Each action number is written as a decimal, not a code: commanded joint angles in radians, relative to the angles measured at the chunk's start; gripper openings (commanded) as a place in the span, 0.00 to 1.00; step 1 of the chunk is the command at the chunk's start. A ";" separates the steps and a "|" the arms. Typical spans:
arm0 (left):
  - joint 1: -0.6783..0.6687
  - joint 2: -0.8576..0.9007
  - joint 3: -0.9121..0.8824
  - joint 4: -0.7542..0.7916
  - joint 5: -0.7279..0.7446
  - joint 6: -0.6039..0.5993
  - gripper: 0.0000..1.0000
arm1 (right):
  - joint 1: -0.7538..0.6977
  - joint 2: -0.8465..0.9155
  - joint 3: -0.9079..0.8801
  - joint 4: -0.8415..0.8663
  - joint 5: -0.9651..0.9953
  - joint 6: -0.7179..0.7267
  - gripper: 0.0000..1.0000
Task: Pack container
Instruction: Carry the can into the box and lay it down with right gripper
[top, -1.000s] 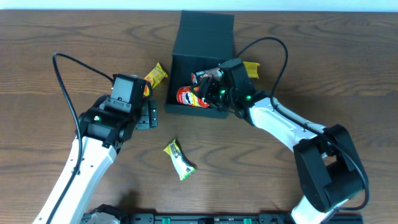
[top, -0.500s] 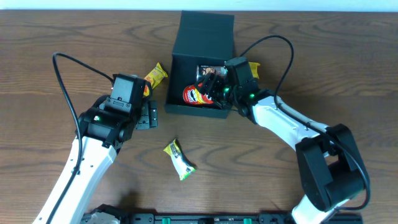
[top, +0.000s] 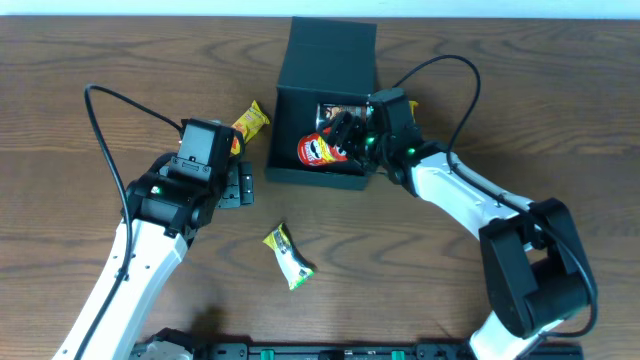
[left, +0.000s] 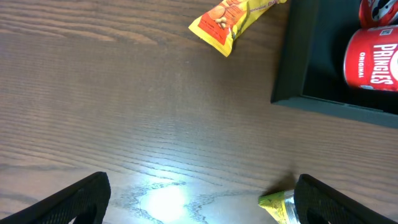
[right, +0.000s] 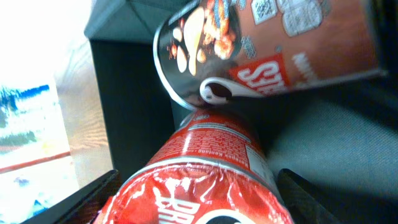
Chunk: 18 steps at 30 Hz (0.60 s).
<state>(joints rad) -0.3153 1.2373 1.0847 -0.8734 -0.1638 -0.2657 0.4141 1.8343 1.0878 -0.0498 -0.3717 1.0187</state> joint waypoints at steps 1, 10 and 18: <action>0.003 0.000 0.004 0.000 0.000 -0.008 0.95 | -0.026 -0.021 0.018 0.002 -0.003 0.001 0.82; 0.003 0.000 0.004 0.014 0.000 -0.007 0.95 | -0.045 -0.064 0.018 -0.033 0.035 -0.006 0.88; 0.003 0.000 0.004 0.019 0.000 -0.007 0.95 | -0.048 -0.089 0.019 -0.032 0.040 -0.005 0.85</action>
<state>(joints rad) -0.3153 1.2373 1.0847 -0.8562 -0.1638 -0.2661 0.3740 1.7863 1.0893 -0.0818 -0.3473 1.0164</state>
